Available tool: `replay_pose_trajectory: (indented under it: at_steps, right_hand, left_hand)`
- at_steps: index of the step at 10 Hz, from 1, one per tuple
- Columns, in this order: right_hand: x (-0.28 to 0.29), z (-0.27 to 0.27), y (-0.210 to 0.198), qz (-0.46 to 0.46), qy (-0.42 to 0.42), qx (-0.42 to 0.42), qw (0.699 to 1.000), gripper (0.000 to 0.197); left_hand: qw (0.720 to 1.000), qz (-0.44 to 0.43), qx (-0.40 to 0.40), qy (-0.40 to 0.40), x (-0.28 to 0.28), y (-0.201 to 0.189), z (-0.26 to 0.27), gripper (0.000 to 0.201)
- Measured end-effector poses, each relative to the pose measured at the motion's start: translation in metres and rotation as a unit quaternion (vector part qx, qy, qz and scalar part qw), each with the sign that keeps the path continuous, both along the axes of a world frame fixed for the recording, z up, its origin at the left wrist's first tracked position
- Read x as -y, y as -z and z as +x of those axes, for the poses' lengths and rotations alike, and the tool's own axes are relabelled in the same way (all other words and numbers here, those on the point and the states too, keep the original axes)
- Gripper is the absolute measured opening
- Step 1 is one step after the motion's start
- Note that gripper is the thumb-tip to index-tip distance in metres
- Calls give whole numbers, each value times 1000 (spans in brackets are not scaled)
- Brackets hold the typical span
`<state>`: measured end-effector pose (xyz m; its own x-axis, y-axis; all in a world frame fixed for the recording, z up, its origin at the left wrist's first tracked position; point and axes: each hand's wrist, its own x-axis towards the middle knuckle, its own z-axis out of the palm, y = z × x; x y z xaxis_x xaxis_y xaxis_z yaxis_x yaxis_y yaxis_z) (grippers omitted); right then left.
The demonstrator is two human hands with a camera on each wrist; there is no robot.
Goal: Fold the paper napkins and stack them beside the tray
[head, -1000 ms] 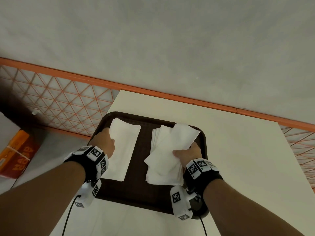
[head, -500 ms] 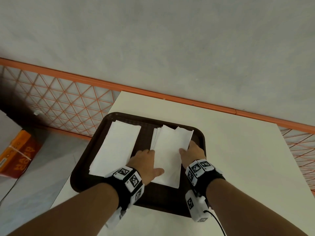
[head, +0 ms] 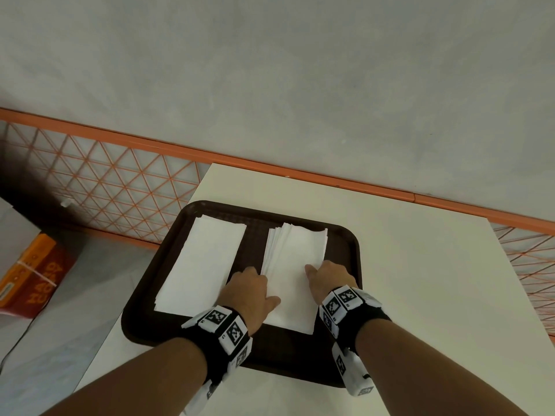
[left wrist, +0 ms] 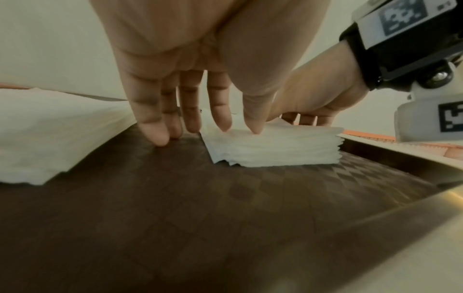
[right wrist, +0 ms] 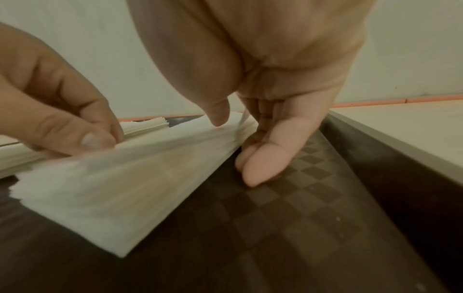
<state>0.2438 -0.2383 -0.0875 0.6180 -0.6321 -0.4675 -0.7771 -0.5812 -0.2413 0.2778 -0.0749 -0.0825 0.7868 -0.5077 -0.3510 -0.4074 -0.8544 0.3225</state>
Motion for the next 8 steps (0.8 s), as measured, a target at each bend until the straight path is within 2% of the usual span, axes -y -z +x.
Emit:
replay_pose_trajectory:
  at_steps: [1, 2, 3, 5, 6, 7, 8]
  right_hand:
    - [0, -5, -3, -16, 30, 19, 999, 49]
    - [-6, -9, -3, -28, 17, 20, 999, 48]
    - [-11, -9, 0, -20, -12, 6, 1000, 45]
    - [-8, -12, -6, 28, -1, -2, 1000, 48]
    - [-4, -25, -17, 28, -8, 4, 1000, 52]
    - [-5, -46, -35, 17, -40, 10, 999, 52]
    - [-15, -81, -52, 31, -69, 40, 996, 38]
  left_hand:
    - [999, -36, -17, -34, -1, 2, -3, 49]
    - [999, -21, -23, -25, 2, 4, -9, 51]
    - [1000, -2, -11, -15, 5, 3, -12, 42]
    - [999, 20, -26, -14, 7, -7, -11, 47]
    - [999, 13, -37, -9, 1, -13, -12, 56]
    - [1000, -1, -30, -1, -8, -22, -12, 56]
    - [999, -25, -19, 8, -24, -26, -24, 48]
